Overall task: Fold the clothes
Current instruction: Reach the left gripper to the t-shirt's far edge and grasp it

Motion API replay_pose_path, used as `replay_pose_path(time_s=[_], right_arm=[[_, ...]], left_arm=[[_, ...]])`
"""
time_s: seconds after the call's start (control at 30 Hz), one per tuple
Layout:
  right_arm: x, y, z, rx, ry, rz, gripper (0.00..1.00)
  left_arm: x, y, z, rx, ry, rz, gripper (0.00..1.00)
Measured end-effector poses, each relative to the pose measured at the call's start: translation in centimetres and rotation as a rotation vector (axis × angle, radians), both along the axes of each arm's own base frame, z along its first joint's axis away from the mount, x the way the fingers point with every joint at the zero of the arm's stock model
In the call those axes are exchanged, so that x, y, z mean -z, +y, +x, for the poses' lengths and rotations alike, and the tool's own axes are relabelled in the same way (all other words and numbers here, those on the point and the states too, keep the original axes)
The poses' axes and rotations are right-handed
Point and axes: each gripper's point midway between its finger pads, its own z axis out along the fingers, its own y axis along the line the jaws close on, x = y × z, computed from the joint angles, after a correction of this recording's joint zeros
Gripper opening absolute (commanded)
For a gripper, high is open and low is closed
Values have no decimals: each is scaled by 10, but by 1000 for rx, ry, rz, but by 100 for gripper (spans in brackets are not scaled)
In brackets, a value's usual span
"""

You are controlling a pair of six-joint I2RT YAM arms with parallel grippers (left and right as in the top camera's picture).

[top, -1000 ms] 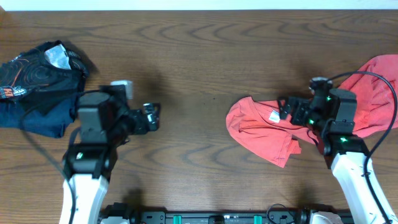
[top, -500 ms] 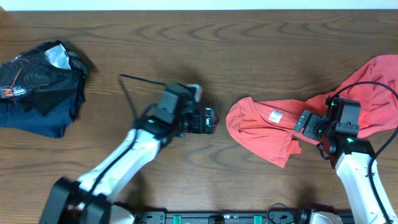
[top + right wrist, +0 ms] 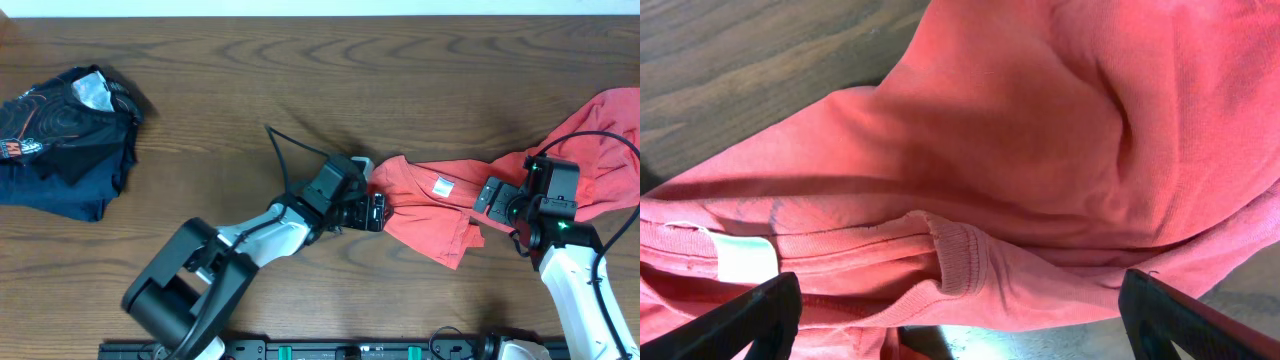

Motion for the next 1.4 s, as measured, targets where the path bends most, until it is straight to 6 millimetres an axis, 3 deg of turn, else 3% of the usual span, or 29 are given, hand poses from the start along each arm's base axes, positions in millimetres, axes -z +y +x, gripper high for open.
replay_pose_path(time_s=[0.1,0.13,0.23,0.4,0.6,0.7,0.8,0.87,0.93,0.97,1.0,1.03,1.07,1.13,1.2,1.33,1.4], right_arm=[[0,0,0,0,1,0,99],[0,0,0,0,1,1,99],[0,0,0,-1,1,1,99],[0,1,0,-3,0,4,99],[0,1,0,-3,1,5,99],[0,1,0,-4,1,7,99],[0,2,0,-5,0,8,99],[0,2,0,-5,0,8,99],[0,2,0,-5,0,8,99],[0,2,0,-5,0,8,99],[0,2,0,-5,0,8,99],[0,2,0,-5,0,8,99],[0,2,0,-4,0,8,99],[0,2,0,-5,1,8,99],[0,2,0,-5,0,8,99],[0,2,0,-5,0,7,99],[0,2,0,-5,1,8,99]], left_arm=[[9,-4,0,4,-7,7,11],[13,-4,2,-4,-13,16,6],[15,-3,12,-32,-50,27,6],[2,-5,33,-71,-152,0,6],[-19,14,66,-77,-257,62,6],[-63,31,105,-82,-418,153,6],[-152,50,156,-116,-703,250,6],[-212,63,181,-164,-869,302,6],[-258,79,196,-220,-985,349,9],[-277,90,201,-250,-1031,376,17],[-287,99,205,-270,-1055,401,34],[-292,111,207,-287,-1062,435,58],[-289,123,209,-298,-1047,473,72],[-268,146,211,-291,-973,561,90],[-235,169,208,-273,-856,644,97],[-181,201,195,-248,-648,747,98],[-168,206,188,-239,-588,769,98]])
